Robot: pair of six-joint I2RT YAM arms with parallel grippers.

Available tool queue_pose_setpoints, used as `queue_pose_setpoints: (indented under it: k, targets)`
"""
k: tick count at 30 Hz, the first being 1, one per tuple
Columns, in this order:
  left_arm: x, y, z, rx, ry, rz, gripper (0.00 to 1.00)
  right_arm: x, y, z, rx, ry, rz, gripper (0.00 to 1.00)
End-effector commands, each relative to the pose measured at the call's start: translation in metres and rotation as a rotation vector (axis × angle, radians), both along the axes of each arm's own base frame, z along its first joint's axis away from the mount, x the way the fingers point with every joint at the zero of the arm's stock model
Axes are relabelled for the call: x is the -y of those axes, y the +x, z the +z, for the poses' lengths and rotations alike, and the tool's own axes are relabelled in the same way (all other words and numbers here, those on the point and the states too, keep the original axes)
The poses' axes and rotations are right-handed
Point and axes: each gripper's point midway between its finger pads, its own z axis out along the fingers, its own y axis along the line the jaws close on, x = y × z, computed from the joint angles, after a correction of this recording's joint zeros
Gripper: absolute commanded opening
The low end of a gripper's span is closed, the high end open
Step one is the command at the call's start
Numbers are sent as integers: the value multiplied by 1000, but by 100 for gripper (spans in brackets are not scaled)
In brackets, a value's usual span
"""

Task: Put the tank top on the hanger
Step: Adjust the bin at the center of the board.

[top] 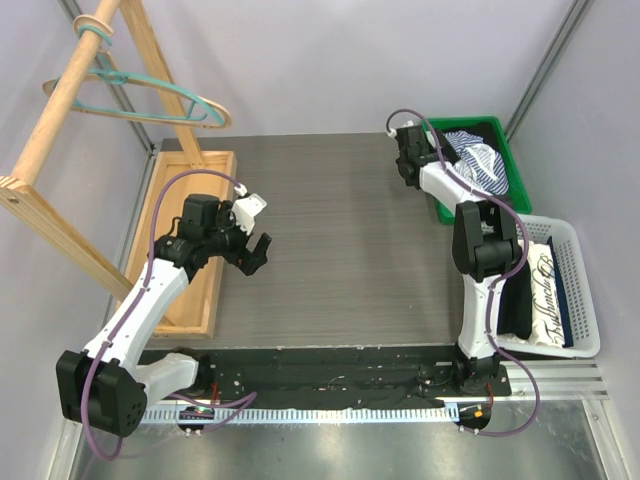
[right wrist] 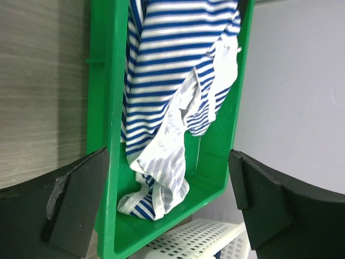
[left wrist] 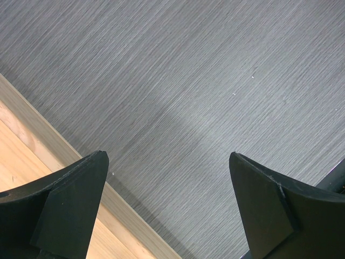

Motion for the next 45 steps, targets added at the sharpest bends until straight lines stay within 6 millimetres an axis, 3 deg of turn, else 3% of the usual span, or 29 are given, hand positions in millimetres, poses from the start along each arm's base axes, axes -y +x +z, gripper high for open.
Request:
queue_pose_setpoints:
  k: [1,5,12,16,23,30,33,34,37,38,41,42,45]
  targets:
    - [3,3,8,34,-23,-9,100,-18,21,14,74,34,12,100]
    - [2,3,9,33,-24,-5,100,-18,35,1,73,6,-22,100]
    - [1,3,9,33,-24,-1,100,-9,52,-2,108,-35,-89,100]
    - [1,4,9,33,-24,0,100,4,56,2,133,-45,-133,100]
    - [2,3,8,29,-26,-5,100,47,60,2,150,-61,-221,100]
    - [2,3,7,26,-26,-7,100,70,64,1,150,-59,-249,100]
    - [2,4,7,23,-25,-5,100,55,63,-8,101,25,-178,100]
    - [2,3,6,21,-26,-7,100,47,62,-1,105,63,-150,100]
    - [3,4,5,19,-25,-8,100,14,59,-6,68,183,-40,100]
    - [3,4,5,16,-25,-7,100,2,58,8,82,234,8,100]
    - [2,5,5,14,-26,-4,100,-19,52,18,85,334,57,100]
    - [2,5,5,17,-24,-4,100,-24,51,32,108,366,71,100]
    - [2,4,5,15,-23,-4,100,-21,52,59,174,401,48,100]
